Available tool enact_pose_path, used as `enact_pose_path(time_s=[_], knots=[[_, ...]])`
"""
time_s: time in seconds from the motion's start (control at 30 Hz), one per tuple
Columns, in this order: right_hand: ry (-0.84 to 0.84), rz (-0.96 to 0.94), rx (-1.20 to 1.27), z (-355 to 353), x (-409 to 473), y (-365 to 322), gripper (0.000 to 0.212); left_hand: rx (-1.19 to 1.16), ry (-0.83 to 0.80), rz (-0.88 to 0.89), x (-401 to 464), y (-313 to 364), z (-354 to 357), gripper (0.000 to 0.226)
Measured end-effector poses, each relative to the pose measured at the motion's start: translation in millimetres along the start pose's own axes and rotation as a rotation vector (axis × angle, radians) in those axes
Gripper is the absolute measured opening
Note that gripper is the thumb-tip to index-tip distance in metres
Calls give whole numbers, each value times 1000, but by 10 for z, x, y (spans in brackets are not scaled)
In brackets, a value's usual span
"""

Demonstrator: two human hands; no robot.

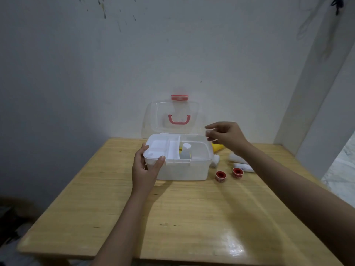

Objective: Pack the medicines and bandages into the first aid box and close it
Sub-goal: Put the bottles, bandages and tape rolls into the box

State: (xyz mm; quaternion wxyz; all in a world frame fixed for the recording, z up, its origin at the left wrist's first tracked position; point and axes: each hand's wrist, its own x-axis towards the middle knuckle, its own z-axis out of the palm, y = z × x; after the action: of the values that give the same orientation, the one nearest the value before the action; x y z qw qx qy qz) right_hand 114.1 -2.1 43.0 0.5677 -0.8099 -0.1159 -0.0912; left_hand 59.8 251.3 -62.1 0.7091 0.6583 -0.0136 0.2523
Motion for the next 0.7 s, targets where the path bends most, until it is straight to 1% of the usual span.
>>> enact_pose_path(time_s=[0.1, 0.17, 0.2, 0.27, 0.33, 0.43, 0.5, 0.6, 0.7], knots=[[189, 130, 67, -175, 175, 234, 15, -1, 4, 8, -6, 13, 13, 52], [261, 226, 7, -248, 306, 445, 19, -2, 6, 9, -10, 10, 16, 52], [273, 258, -64, -276, 370, 550, 21, -3, 8, 8, -11, 4, 13, 53], [256, 278, -241, -301, 489, 708, 26, -10, 8, 9, -12, -8, 9, 53], [200, 285, -391, -274, 575, 797, 34, -9, 9, 12, -15, -15, 10, 53], [155, 390, -507, -176, 675, 867, 50, -4, 19, 12, -13, -16, 18, 53], [151, 427, -566, -105, 742, 925, 57, -7, 22, 13, -10, -17, 21, 53], [127, 453, -628, -16, 809, 963, 55, -13, 24, 14, -10, -21, 21, 54], [131, 464, -607, 60, 825, 960, 38, -13, 29, 15, -1, -25, 22, 55]])
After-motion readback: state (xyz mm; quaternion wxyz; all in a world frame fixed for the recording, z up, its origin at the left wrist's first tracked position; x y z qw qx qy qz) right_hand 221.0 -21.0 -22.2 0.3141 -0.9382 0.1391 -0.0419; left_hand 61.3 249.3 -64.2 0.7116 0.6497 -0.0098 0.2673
